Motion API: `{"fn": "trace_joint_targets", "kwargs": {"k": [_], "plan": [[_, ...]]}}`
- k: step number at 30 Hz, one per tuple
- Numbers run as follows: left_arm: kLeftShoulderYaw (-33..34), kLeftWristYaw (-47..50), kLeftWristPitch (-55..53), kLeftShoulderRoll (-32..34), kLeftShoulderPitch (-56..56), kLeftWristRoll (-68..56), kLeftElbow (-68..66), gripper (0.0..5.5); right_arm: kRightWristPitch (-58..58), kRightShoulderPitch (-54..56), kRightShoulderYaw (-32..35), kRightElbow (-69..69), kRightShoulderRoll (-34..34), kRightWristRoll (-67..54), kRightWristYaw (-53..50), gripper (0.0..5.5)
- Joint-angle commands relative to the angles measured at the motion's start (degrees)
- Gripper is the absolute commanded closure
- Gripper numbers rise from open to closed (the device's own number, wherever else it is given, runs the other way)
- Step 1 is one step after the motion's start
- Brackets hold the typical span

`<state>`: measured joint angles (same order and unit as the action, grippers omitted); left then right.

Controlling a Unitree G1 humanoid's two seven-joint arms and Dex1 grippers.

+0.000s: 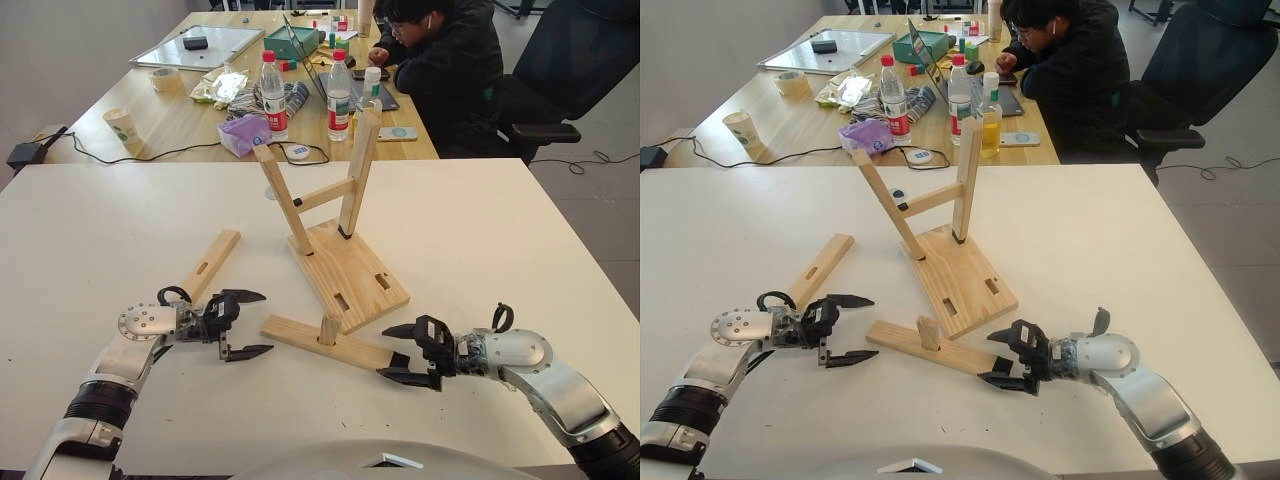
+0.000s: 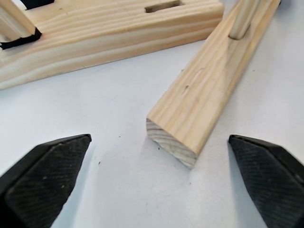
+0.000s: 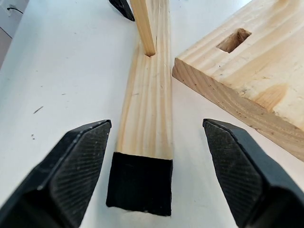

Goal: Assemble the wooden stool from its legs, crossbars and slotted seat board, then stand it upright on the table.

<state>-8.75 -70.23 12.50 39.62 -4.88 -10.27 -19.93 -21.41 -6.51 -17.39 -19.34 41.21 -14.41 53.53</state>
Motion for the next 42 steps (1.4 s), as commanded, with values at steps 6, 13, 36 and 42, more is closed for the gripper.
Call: {"fn": "trace_joint_targets", "kwargs": {"k": [6, 13, 36, 42], "plan": [[-0.7, -0.4, -0.6, 0.2, -1.8, 1.4, 0.7, 0.10, -0.6, 0.3, -4.3, 1.6, -1.0, 3.9, -1.3, 1.93], [1.4, 0.9, -4.4, -0.8, -4.2, -1.1, 1.9, 0.10, 0.6, 1.1, -4.4, 2.5, -1.1, 4.8, -1.2, 2.61], [21.2, 3.3, -53.8, -0.2, 6.2, -35.0, 27.6, 0.10, -16.7, 3.2, 28.7, -5.2, 15.7, -25.3, 12.7, 3.46], [18.4, 15.6, -53.4, -14.8, 11.9, -41.9, 39.8, 0.10, -25.6, 19.2, 28.9, 3.4, 18.9, -31.9, 16.1, 3.46]]}}
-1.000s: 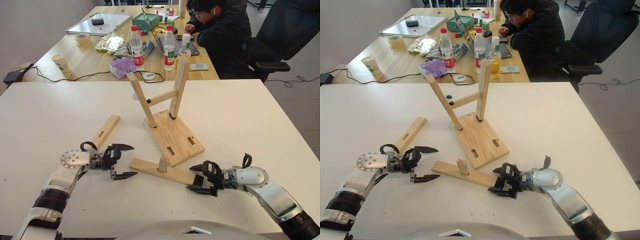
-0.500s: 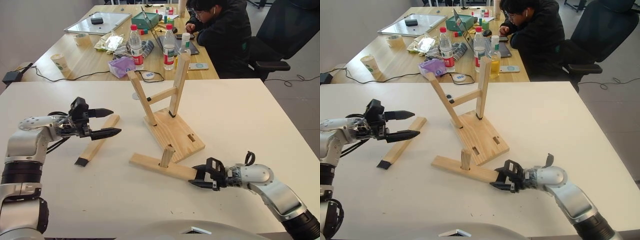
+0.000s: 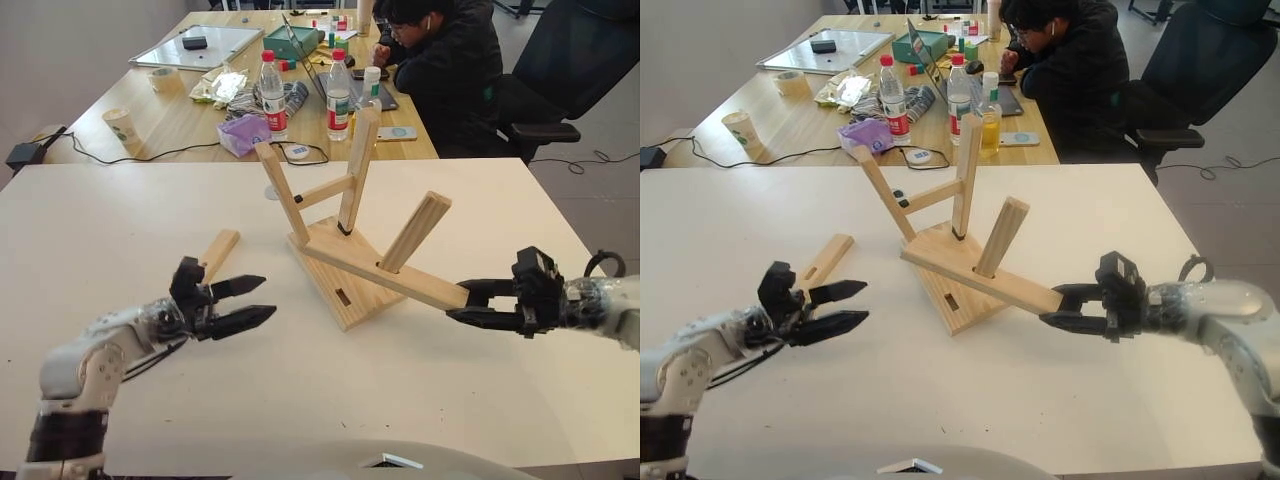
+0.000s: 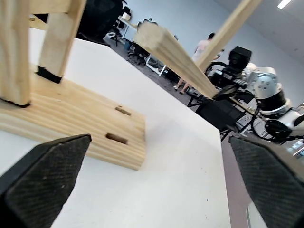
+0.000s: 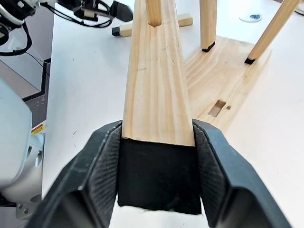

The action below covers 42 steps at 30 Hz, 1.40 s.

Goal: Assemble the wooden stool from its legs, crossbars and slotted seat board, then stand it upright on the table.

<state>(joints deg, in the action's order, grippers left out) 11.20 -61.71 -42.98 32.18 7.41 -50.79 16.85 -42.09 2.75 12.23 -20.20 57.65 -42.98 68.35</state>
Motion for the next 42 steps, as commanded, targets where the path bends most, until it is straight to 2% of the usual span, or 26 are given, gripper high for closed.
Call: {"fn": "trace_joint_targets", "kwargs": {"k": [1, 5, 9, 12, 15, 20, 29, 42], "plan": [[-2.6, 9.5, 2.8, -10.4, -1.8, -1.6, 3.1, 0.10, -6.6, 13.3, -1.4, 5.7, 2.1, -4.4, 1.3, 3.46], [-8.4, 13.9, 6.9, -19.7, -8.7, 0.7, -0.2, 0.10, -11.6, 22.5, -3.2, 8.6, -0.4, -7.8, 0.4, 3.46], [-12.6, 16.0, 12.9, -28.8, -15.5, 2.9, -4.3, 0.10, -13.5, 26.4, -4.4, 9.6, -2.4, -9.1, -0.5, 3.46], [-14.4, 17.3, 15.5, -34.2, -19.3, 2.9, -6.8, 0.10, -14.2, 26.9, -4.4, 9.2, -3.8, -10.2, -1.7, 3.46], [-13.5, 18.3, 16.3, -38.6, -21.8, -0.2, -8.5, 0.10, -15.0, 26.9, -4.0, 8.4, -5.1, -11.1, -2.8, 3.46], [-11.4, 19.2, 17.0, -41.1, -23.9, -6.3, -9.6, 0.10, -15.5, 26.5, -3.6, 7.7, -6.1, -12.2, -3.9, 3.46], [-13.8, 20.2, 17.9, -41.2, -24.7, -8.9, -8.5, 0.10, -16.5, 25.9, -3.0, 6.6, -7.1, -14.2, -5.7, 3.46], [-14.2, 21.2, 19.0, -41.1, -25.8, -12.5, -7.0, 2.32, -18.5, 25.4, -1.9, 5.8, -7.3, -16.6, -6.5, 3.46]]}}
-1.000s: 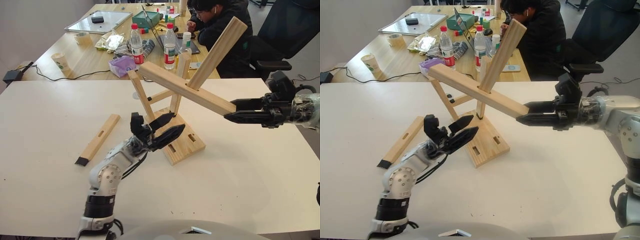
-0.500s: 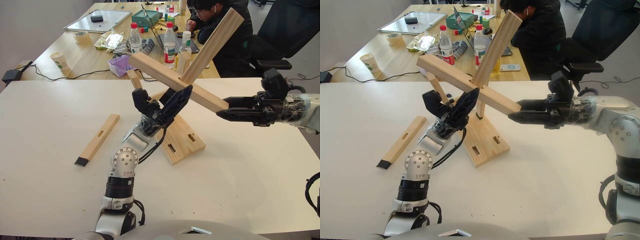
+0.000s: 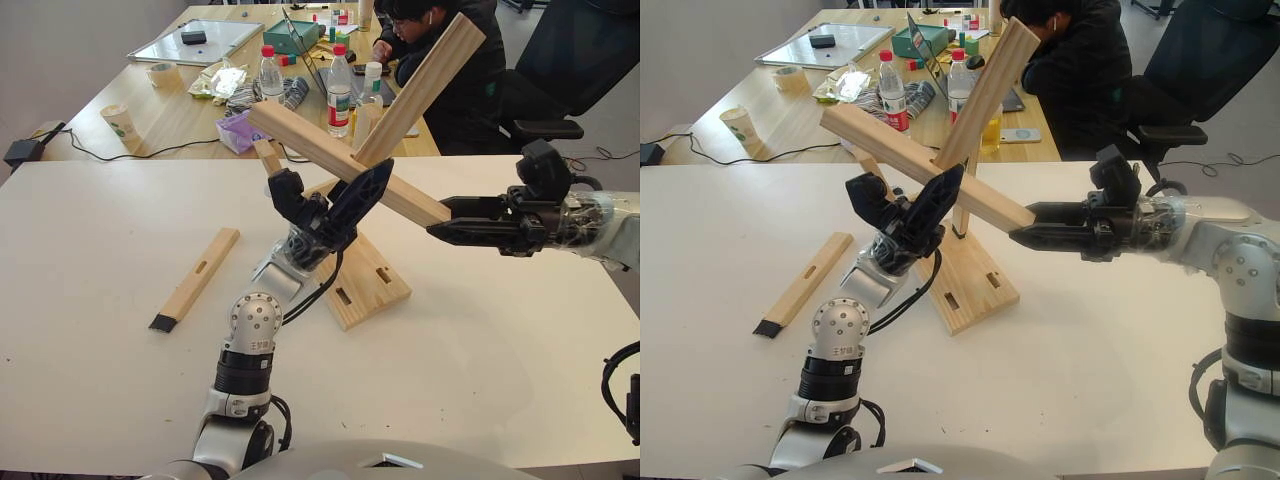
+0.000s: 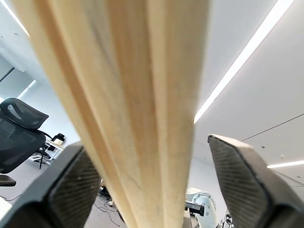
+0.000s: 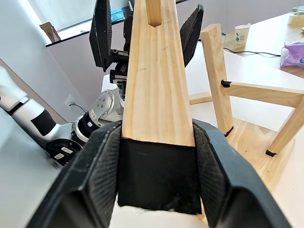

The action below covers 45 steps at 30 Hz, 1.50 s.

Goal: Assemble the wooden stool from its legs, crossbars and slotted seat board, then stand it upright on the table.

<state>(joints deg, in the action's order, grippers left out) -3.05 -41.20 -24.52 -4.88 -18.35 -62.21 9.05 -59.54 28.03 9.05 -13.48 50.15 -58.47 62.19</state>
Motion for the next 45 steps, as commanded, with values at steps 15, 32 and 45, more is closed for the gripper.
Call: {"fn": "trace_joint_targets", "kwargs": {"k": [15, 32, 45], "plan": [[0.8, 1.5, -0.2, -4.3, -1.3, -3.5, 1.9, 3.41, -2.2, -0.9, 2.2, -2.0, 0.2, -3.6, -1.9, 3.46], [2.4, 1.8, -1.2, -1.9, -0.7, -2.9, 0.9, 3.41, -0.8, -2.5, 3.8, -1.6, 0.4, -3.4, -5.1, 1.40], [3.3, -0.2, -0.7, 9.3, 3.1, 10.2, 1.9, 3.41, 6.7, -2.7, 9.2, 5.9, 2.7, 4.0, -3.7, 1.17]]}}
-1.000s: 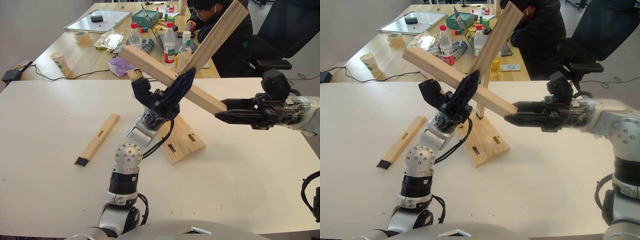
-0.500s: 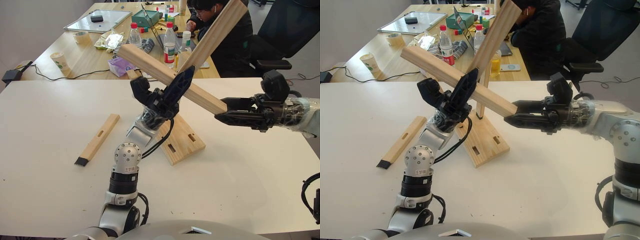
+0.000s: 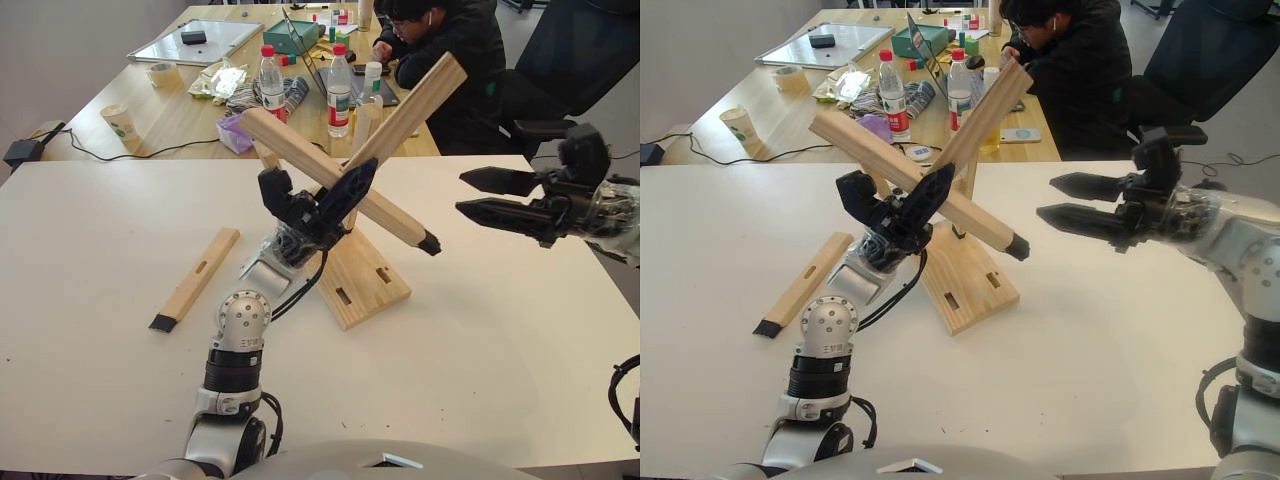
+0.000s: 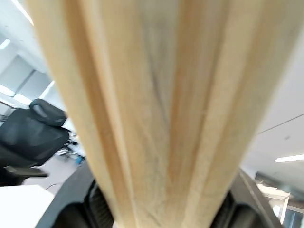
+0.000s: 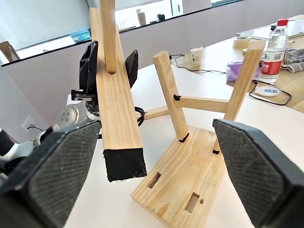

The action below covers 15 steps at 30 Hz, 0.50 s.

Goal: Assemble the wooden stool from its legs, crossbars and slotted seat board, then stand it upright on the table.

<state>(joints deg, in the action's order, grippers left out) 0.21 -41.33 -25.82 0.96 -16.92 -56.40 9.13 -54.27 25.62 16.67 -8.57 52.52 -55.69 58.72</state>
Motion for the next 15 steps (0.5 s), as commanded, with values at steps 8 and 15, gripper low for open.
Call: {"fn": "trace_joint_targets", "kwargs": {"k": [8, 15], "plan": [[1.3, -1.9, 1.7, 12.2, 7.7, 11.1, 6.9, 3.41, 3.0, -3.4, 5.3, 0.5, -0.5, 1.6, -2.3, 1.17], [-3.4, -6.4, 10.3, 14.4, 12.4, 22.3, 2.0, 3.41, 4.0, -3.1, 4.4, 0.8, -0.7, 2.3, -2.2, 1.17]]}}
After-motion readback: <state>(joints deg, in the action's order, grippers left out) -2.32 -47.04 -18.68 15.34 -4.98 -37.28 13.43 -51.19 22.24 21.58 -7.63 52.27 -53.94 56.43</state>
